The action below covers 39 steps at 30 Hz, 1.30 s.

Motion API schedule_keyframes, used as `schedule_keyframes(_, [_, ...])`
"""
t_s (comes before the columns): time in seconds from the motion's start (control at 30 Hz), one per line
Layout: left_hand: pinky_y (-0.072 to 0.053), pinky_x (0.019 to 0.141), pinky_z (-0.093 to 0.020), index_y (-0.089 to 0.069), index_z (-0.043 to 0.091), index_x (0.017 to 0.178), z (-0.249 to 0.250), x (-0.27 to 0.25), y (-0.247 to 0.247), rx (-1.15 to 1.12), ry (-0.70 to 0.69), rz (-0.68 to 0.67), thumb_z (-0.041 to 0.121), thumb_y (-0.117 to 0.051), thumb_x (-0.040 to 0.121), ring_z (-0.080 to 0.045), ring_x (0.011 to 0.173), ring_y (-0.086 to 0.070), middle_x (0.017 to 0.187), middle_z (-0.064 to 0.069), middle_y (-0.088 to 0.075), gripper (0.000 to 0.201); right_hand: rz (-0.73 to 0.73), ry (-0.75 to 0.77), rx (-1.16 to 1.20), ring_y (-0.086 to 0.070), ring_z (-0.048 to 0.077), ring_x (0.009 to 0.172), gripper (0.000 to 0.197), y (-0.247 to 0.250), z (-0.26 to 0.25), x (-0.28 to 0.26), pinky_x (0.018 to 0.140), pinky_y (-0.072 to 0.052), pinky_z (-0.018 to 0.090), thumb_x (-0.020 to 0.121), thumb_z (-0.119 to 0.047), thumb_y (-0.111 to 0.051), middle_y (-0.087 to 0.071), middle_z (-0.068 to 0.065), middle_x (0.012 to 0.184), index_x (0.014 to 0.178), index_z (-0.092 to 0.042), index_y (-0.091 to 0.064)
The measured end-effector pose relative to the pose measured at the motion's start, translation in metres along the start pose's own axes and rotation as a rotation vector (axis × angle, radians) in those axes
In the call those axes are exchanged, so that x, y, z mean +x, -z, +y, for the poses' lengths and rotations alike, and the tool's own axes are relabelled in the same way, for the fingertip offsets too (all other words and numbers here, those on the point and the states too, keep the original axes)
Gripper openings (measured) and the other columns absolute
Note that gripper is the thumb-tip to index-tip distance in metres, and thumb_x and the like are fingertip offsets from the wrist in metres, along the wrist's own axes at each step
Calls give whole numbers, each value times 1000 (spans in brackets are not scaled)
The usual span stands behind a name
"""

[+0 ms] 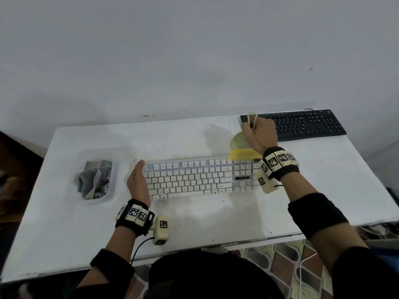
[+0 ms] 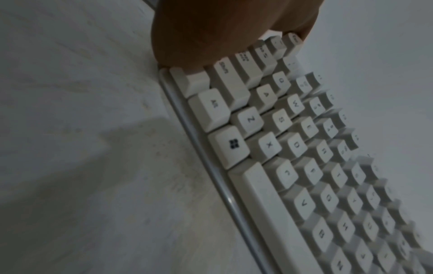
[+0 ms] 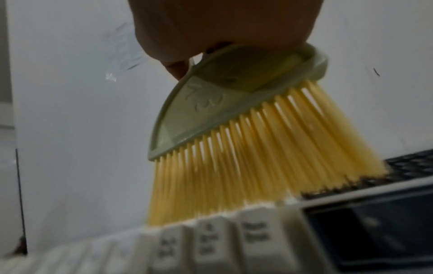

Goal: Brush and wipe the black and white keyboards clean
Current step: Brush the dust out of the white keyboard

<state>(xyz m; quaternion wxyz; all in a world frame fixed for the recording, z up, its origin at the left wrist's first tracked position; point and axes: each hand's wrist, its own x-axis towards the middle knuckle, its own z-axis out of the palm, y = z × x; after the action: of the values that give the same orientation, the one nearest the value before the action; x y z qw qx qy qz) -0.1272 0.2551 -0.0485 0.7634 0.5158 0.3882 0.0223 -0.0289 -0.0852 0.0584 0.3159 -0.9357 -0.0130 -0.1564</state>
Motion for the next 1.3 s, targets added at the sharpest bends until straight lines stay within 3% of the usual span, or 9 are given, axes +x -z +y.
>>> schedule_keyframes(0.23, [-57,61,-31,-67,22,93,0,1,1,-6,-4,-6,51,-67,92,-25,79,-73,89,-5,-73,29,14,-126,337,-38,14,56,39,-6,-11,0,56,-31,30,89,-24,-55,-44,6,58,63,5,-49])
schedule_keyframes(0.43, [-58,62,-33,-68,19,100,-1,2,1,-8,-8,-8,53,-68,90,-28,83,-74,93,-7,-74,35,-46,0,96,-34,15,48,29,10,16,-4,51,-30,30,88,-24,-51,-40,-1,52,63,-13,-41])
schedule_keyframes(0.67, [-56,56,-27,-68,21,97,-1,0,0,-18,-14,-1,50,-66,94,-18,72,-73,86,-1,-74,30,59,-95,196,-35,14,52,39,7,10,-1,52,-30,29,89,-27,-54,-42,9,55,64,3,-46])
schedule_keyframes(0.73, [-55,56,-26,-69,23,93,-1,0,-1,-18,-13,0,49,-66,95,-17,70,-73,83,1,-74,26,22,-54,210,-37,14,52,37,3,4,-2,53,-32,29,90,-24,-55,-45,16,55,64,1,-48])
schedule_keyframes(0.9, [-56,55,-26,-69,26,88,-1,0,-1,-16,-28,-5,48,-66,95,-18,71,-74,82,1,-74,24,-49,42,58,-38,20,48,28,7,6,-7,51,-31,28,84,-28,-49,-41,5,49,61,-15,-40])
schedule_keyframes(1.0, [-58,61,-31,-68,22,90,-4,5,1,-13,-34,-16,51,-67,93,-24,78,-75,88,-4,-74,29,-19,22,15,-43,27,46,28,14,14,-4,54,-33,28,84,-33,-47,-47,12,48,64,-14,-41])
schedule_keyframes(1.1, [-58,62,-32,-68,20,93,-6,6,2,-12,-39,-20,52,-67,92,-25,79,-75,91,-6,-74,32,11,-11,75,-35,21,47,32,13,9,-2,54,-30,28,85,-32,-49,-40,6,48,62,-12,-39])
schedule_keyframes(1.2, [-58,62,-31,-68,20,93,-7,8,2,-7,-48,-30,51,-66,93,-25,81,-74,93,-6,-74,31,21,-80,212,-39,17,53,42,7,3,-3,56,-33,31,87,-35,-51,-46,13,55,63,0,-47])
schedule_keyframes(1.3, [-59,70,-35,-70,21,102,-8,8,1,-3,-58,-26,51,-66,93,-28,91,-75,102,-8,-76,32,-25,-47,134,-33,17,50,35,9,4,-5,53,-28,30,86,-28,-52,-39,4,51,60,-10,-39])
